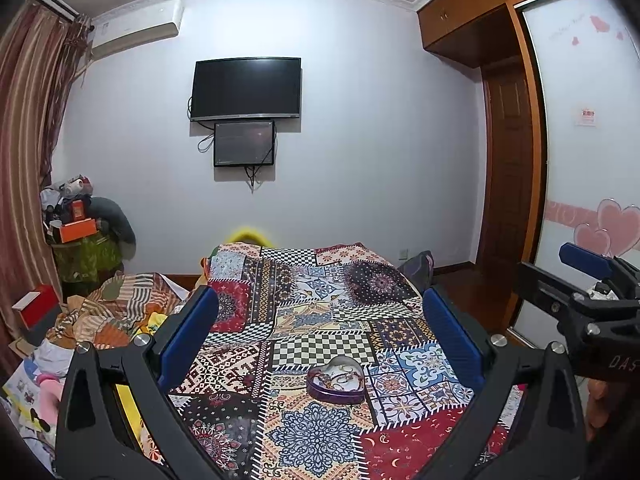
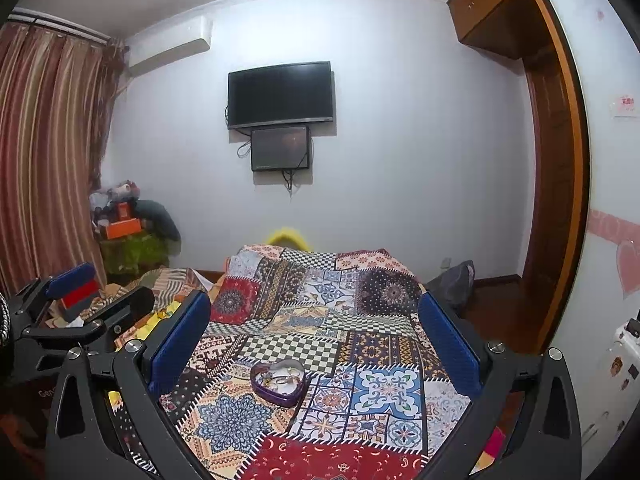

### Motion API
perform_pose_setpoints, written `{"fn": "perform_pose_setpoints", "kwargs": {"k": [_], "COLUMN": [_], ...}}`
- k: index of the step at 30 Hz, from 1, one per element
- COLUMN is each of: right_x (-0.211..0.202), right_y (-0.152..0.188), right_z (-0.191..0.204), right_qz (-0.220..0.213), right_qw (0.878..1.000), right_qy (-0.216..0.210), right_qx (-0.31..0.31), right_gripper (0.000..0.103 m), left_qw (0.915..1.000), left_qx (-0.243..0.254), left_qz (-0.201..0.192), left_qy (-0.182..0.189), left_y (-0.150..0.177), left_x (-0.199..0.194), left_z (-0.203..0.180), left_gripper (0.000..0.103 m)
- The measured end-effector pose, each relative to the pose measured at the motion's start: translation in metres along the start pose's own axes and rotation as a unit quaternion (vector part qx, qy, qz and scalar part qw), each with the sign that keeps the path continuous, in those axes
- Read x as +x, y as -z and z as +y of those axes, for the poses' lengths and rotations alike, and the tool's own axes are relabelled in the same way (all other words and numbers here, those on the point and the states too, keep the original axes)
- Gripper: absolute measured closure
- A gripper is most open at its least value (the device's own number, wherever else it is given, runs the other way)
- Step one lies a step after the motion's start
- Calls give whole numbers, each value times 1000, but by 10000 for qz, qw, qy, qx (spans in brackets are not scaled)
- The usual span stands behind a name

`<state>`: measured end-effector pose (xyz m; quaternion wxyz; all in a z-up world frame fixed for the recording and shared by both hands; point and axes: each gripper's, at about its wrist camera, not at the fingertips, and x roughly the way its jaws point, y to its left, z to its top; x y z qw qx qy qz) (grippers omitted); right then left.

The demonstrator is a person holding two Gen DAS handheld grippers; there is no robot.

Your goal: Organize jewelry

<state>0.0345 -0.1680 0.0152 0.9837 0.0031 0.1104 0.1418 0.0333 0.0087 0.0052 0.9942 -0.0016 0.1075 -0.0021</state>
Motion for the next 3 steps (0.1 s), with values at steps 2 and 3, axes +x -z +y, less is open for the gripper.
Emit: {"fn": "perform_pose_setpoints", "kwargs": {"k": [2, 3], "right_x": [2, 4], "right_y": [1, 2], "right_z": [1, 1], "right_qz": [31, 51], "right_qw": [10000, 10000], "right_qy": [4, -3], "right_qx": [-11, -13], "right_gripper": [0, 0], "left_qw": [10000, 10000], "left_qx": [-25, -36], "left_qz": [22, 47], "left_qy": [7, 7], "left_y": [2, 2], "left_x": [3, 5], "left_z": [3, 5], "left_gripper": [0, 0]}}
